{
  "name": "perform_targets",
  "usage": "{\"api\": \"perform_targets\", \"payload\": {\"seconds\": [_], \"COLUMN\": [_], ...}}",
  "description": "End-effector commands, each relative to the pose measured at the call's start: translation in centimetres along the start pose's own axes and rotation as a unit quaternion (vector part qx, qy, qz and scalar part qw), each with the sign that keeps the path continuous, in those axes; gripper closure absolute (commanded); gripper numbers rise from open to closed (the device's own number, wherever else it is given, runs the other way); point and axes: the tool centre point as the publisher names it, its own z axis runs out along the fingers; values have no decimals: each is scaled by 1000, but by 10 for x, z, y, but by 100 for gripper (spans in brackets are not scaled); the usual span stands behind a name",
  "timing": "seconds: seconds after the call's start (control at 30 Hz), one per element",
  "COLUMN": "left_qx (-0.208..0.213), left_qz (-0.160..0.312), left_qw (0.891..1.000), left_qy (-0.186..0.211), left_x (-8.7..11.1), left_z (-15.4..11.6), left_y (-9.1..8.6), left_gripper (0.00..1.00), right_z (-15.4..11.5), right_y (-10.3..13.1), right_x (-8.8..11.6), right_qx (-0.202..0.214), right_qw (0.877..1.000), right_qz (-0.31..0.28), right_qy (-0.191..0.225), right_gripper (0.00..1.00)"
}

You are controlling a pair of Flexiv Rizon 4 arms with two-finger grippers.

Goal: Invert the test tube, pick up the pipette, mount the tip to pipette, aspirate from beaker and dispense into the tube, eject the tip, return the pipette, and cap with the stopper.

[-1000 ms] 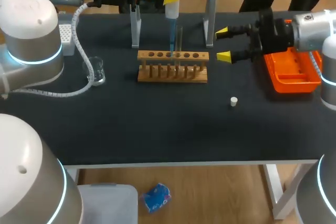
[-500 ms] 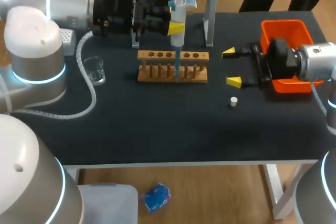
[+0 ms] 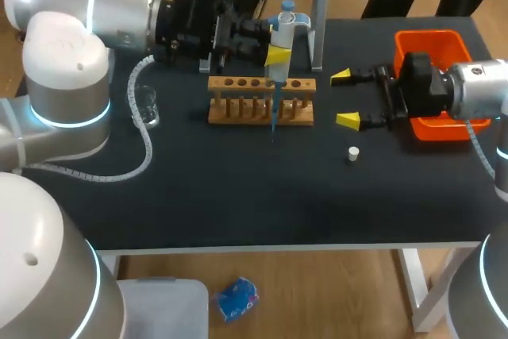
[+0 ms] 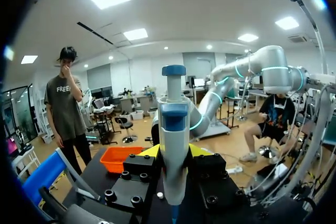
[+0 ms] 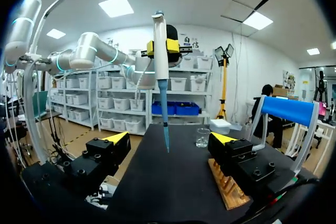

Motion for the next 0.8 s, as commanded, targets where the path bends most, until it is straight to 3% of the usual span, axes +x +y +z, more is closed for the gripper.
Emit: {"api": "perform_targets", "payload": {"seconds": [0.03,0.3,0.8], "left_qx": [-1,-1,-1], "left_qz": [0,0,0], "left_qw": [1000,1000,1000], "left_qy": [2,2,2], "left_x": [-1,-1,-1], "left_z": [0,0,0], "left_y": [-1,-1,-1], "left_gripper": [100,100,100], "right_z": [14,36,71], "right_y": [17,48,79], "right_x": [11,15,20], "right_qx": [18,3,-22], "right_qw": [1000,1000,1000], "right_qz": [4,12,7], "right_qy": [-24,-11,7], "right_gripper": [0,0,0]}}
